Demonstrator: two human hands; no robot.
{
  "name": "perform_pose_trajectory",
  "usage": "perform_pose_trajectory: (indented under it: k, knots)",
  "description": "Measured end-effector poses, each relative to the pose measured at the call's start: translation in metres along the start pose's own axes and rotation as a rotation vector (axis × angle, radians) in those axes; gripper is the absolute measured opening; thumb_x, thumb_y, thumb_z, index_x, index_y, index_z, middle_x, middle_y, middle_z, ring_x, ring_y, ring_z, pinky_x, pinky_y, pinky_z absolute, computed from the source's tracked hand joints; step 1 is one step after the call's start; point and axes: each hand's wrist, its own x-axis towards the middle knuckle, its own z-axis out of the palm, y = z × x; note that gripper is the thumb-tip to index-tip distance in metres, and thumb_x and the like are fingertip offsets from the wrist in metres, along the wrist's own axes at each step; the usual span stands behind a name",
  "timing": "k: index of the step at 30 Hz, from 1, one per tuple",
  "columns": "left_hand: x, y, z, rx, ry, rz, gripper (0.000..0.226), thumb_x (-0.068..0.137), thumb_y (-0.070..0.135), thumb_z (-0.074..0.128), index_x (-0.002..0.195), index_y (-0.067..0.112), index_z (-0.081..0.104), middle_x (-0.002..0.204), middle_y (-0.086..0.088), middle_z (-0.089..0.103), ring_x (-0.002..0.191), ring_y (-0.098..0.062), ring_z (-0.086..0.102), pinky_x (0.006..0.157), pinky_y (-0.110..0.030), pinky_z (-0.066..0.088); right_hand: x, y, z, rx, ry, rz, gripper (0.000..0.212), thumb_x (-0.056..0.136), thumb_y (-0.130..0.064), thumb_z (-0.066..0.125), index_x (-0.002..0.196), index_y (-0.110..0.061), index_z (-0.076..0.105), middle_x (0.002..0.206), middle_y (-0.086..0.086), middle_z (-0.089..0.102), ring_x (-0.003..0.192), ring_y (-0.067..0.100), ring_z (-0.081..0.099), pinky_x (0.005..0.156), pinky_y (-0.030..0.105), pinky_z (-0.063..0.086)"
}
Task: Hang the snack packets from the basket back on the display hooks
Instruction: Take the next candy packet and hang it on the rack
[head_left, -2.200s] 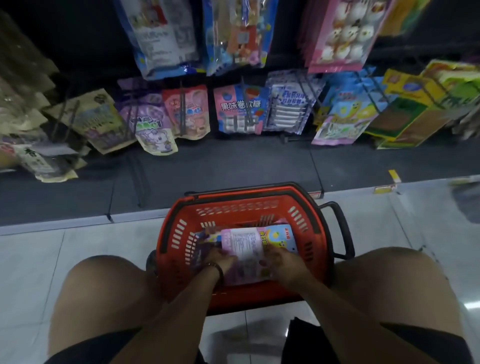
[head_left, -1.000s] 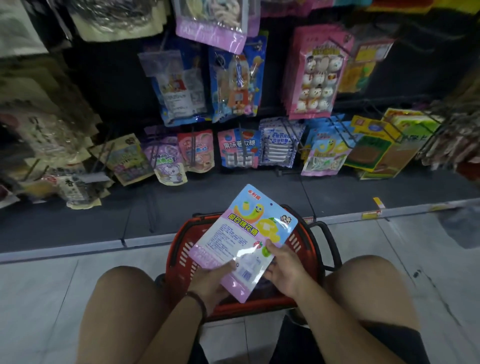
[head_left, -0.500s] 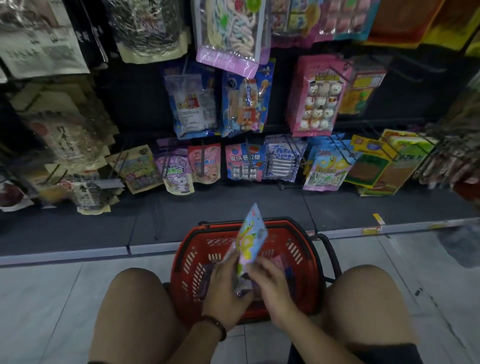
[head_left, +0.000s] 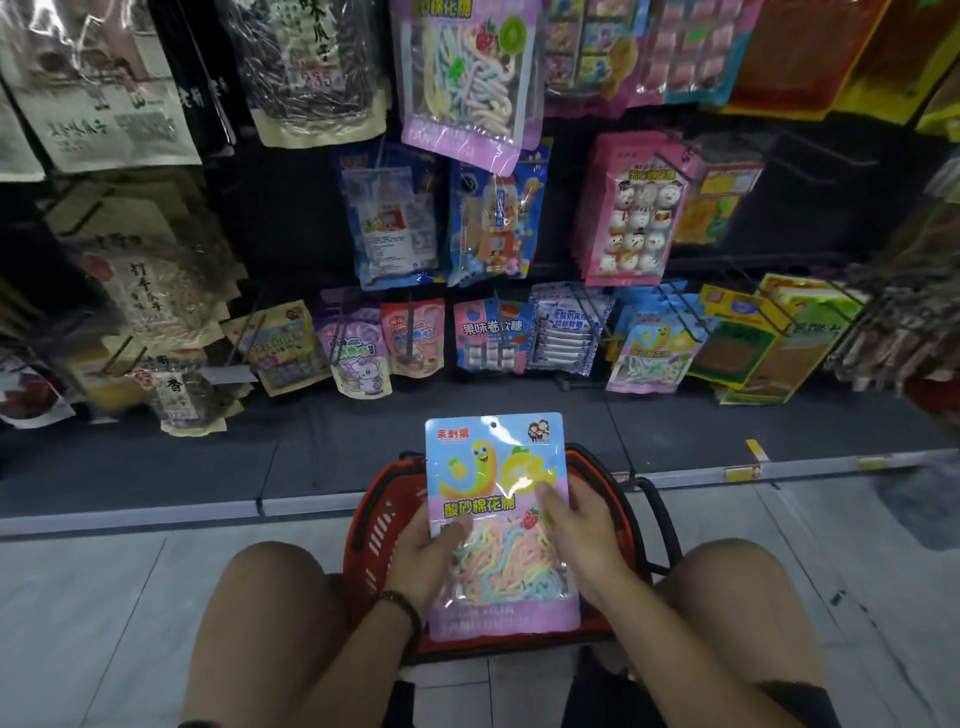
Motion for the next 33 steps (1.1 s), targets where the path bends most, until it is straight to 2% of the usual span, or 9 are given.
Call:
perform_pose_trajectory:
  k: [4,7,13,16,19,23,29,31,33]
  knots:
    - [0.006,0.025,0.007,0.069,0.021,0.108,0.013,0.096,0.016,0.072,0.107,0.024,0.075,0.107,-0.001,0.081,0.093,-0.017,0.079,0.069,-0.025,0.06,0.007,-0.022,-0.005,0.075,-0.031,0.006,0.02,0.103,-0.019,0.068,0.116,-0.004,0.072,0.107,0.011,0.082,0.098,0.032,0.08,0.073,0.039,0.065]
    - [0.016,0.051,0.011,0.056,0.146,0.2,0.004,0.093,0.023,0.077,0.096,0.02,0.078,0.101,0.003,0.082,0.092,-0.011,0.077,0.076,-0.024,0.06,0.01,-0.038,-0.002,0.112,-0.055,-0.026,0.02,0.102,-0.016,0.068,0.115,-0.002,0.07,0.109,0.016,0.081,0.098,0.034,0.08,0.076,0.043,0.066]
    - [0.027,0.102,0.018,-0.001,0.138,0.209,0.01,0.097,0.017,0.071,0.106,0.012,0.074,0.101,0.001,0.082,0.087,-0.011,0.075,0.073,-0.026,0.061,0.024,-0.087,0.005,0.042,-0.099,-0.101,0.017,0.102,-0.021,0.07,0.112,-0.007,0.073,0.107,0.012,0.082,0.101,0.036,0.079,0.085,0.05,0.064]
    - [0.029,0.136,0.024,0.023,0.075,0.26,0.011,0.098,0.016,0.069,0.109,0.015,0.073,0.103,0.005,0.081,0.09,-0.01,0.076,0.072,-0.022,0.061,0.032,-0.13,0.007,0.03,-0.091,-0.235,0.019,0.104,-0.024,0.068,0.119,-0.014,0.073,0.113,0.007,0.081,0.102,0.028,0.078,0.086,0.045,0.063]
    - [0.033,0.183,0.033,0.049,0.01,0.317,0.015,0.099,0.019,0.068,0.114,0.018,0.072,0.111,0.003,0.08,0.103,-0.016,0.076,0.087,-0.036,0.061,0.042,-0.179,0.014,0.045,-0.074,-0.302,0.017,0.104,-0.022,0.067,0.115,-0.013,0.076,0.11,0.006,0.082,0.101,0.029,0.079,0.087,0.046,0.064]
    - [0.045,0.254,0.046,0.01,0.058,0.449,0.016,0.099,0.022,0.069,0.109,0.011,0.071,0.108,-0.003,0.081,0.1,-0.023,0.077,0.088,-0.041,0.061,0.052,-0.247,0.03,0.057,-0.061,-0.38,0.015,0.102,-0.023,0.069,0.109,-0.014,0.079,0.102,0.001,0.084,0.096,0.024,0.081,0.073,0.031,0.065]
    - [0.068,0.359,0.063,0.009,0.066,0.542,0.011,0.098,0.023,0.071,0.106,0.016,0.073,0.103,-0.001,0.082,0.093,-0.02,0.079,0.082,-0.038,0.064,0.066,-0.356,0.046,-0.057,-0.001,-0.507,0.026,0.103,-0.033,0.069,0.089,-0.015,0.08,0.09,0.005,0.083,0.085,0.03,0.08,0.076,0.057,0.065]
    - [0.078,0.391,0.069,-0.018,0.064,0.552,0.009,0.097,0.022,0.072,0.104,0.017,0.073,0.103,-0.003,0.082,0.094,-0.024,0.079,0.082,-0.043,0.064,0.071,-0.392,0.053,-0.113,0.059,-0.564,0.031,0.102,-0.037,0.069,0.087,-0.012,0.079,0.086,0.011,0.08,0.082,0.036,0.077,0.071,0.058,0.062]
    - [0.089,0.422,0.075,-0.037,0.072,0.561,0.008,0.098,0.024,0.071,0.1,0.017,0.071,0.101,-0.006,0.081,0.09,-0.026,0.079,0.071,-0.04,0.064,0.079,-0.424,0.061,-0.136,0.105,-0.614,0.034,0.101,-0.039,0.07,0.086,-0.008,0.077,0.086,0.016,0.078,0.077,0.036,0.076,0.064,0.053,0.061]
